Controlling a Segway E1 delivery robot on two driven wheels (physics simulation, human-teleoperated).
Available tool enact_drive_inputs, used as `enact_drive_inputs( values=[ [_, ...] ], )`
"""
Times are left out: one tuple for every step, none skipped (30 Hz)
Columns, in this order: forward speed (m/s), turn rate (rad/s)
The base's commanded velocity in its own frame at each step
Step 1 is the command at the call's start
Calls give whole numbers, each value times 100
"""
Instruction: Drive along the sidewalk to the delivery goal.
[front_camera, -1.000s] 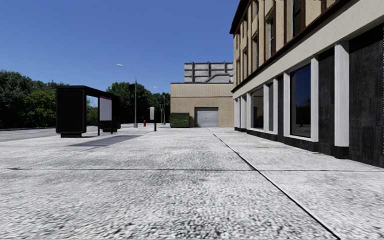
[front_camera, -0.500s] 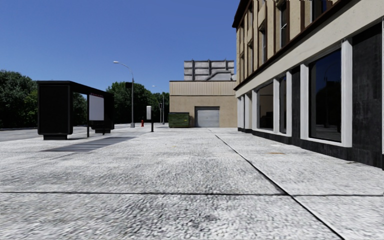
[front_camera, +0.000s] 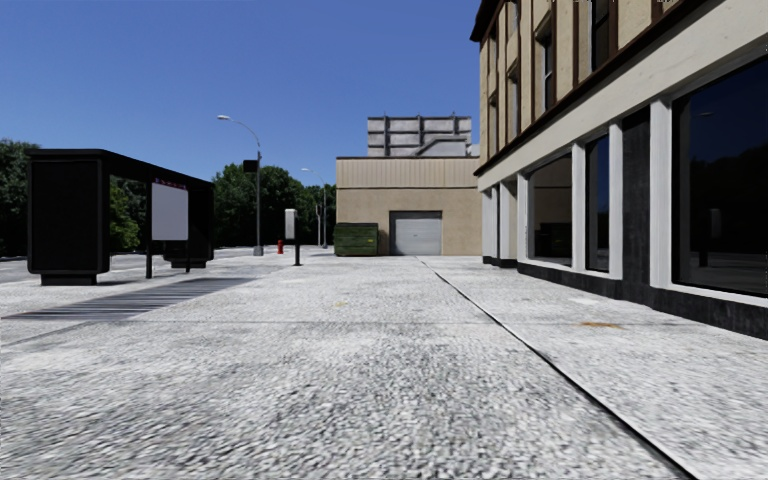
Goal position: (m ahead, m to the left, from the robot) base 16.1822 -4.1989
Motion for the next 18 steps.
enact_drive_inputs(
  values=[
    [200, 0],
    [200, 0],
    [200, 0],
    [200, 0],
    [200, 0],
    [200, 0],
    [200, 0],
    [200, 0],
    [200, 0],
    [200, 0],
    [200, 0],
    [200, 0],
    [200, 0],
    [200, 0],
    [200, 0],
    [200, 0],
    [200, 0],
    [200, 0]
  ],
)
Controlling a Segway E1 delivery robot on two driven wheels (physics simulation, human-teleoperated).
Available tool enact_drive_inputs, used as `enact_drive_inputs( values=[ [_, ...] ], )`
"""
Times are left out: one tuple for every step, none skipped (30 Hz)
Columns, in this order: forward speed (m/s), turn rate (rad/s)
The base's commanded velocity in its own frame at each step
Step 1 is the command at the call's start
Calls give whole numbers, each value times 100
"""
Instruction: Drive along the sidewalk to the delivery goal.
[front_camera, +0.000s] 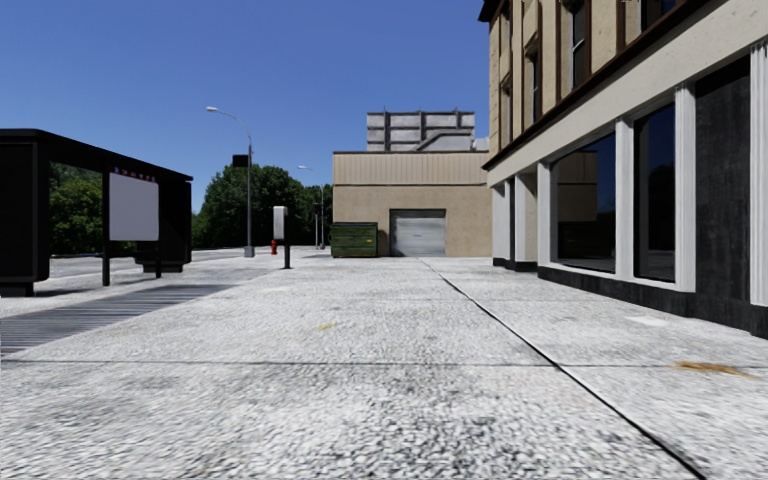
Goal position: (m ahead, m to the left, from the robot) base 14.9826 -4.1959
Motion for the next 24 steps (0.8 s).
enact_drive_inputs(
  values=[
    [200, 0],
    [200, 0],
    [200, 0],
    [200, 0],
    [200, 0],
    [200, 0],
    [200, 0],
    [200, 0],
    [200, 0],
    [200, 0],
    [200, 0],
    [200, 0],
    [200, 0],
    [200, 0],
    [200, 0],
    [200, 0],
    [200, 0],
    [200, 0],
    [200, 0],
    [200, 0],
    [200, 0],
    [200, 0],
    [200, 0],
    [200, 0]
  ],
)
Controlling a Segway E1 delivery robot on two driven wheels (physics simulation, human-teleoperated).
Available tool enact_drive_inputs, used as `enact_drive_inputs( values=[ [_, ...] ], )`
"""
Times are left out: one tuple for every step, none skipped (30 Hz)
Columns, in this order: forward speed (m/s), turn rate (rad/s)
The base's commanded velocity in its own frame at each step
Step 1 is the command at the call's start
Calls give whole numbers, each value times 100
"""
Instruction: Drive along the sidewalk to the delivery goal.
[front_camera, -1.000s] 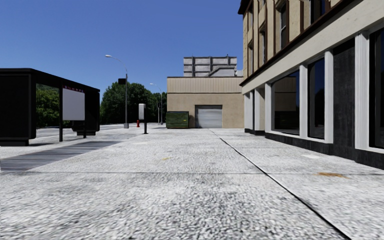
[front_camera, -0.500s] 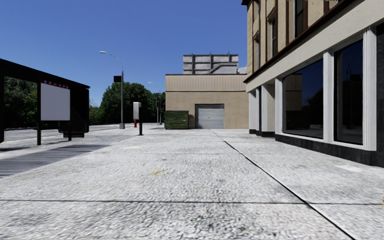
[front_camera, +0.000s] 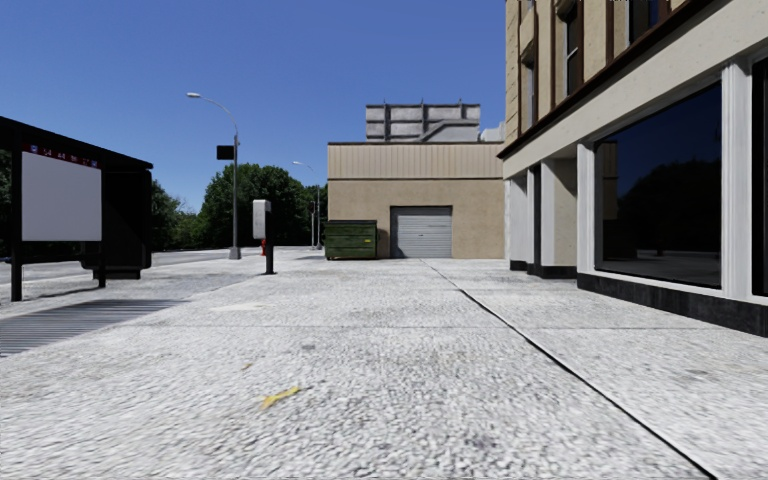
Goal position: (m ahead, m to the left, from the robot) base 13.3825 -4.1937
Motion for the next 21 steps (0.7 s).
enact_drive_inputs(
  values=[
    [200, 0],
    [200, 0],
    [200, 0],
    [200, 0],
    [200, 0],
    [200, 0],
    [200, 0],
    [200, 0],
    [200, 0],
    [200, 0],
    [200, 0],
    [200, 0],
    [200, 0],
    [200, 0],
    [200, 0],
    [200, 0],
    [200, 0],
    [200, 0],
    [200, 0],
    [200, 0],
    [200, 0]
  ],
)
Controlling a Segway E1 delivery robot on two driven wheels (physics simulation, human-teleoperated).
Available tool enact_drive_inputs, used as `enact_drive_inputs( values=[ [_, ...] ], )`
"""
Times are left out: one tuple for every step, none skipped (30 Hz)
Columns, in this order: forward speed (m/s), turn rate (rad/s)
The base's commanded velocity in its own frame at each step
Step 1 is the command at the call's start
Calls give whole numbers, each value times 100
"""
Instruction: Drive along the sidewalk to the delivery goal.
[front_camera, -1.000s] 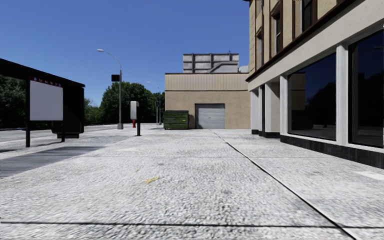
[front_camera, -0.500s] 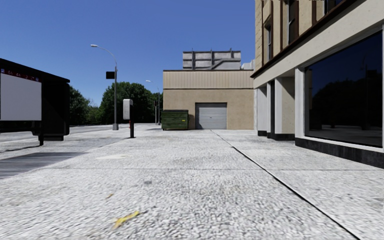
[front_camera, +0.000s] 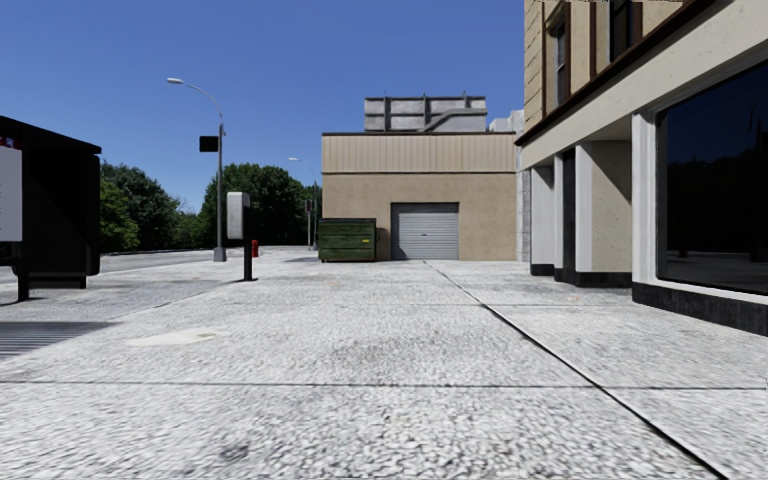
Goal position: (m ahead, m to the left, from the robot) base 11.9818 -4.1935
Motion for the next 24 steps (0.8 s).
enact_drive_inputs(
  values=[
    [200, 0],
    [200, 0],
    [200, 0],
    [200, 0],
    [200, 0],
    [200, 0],
    [200, 0],
    [200, 0],
    [200, 0],
    [200, 0],
    [200, 0],
    [200, 0],
    [200, 0],
    [200, 0],
    [200, 0],
    [200, 0],
    [200, 0],
    [200, 0],
    [200, 0],
    [200, 0],
    [200, 0],
    [200, 0],
    [200, 0],
    [200, 0]
  ],
)
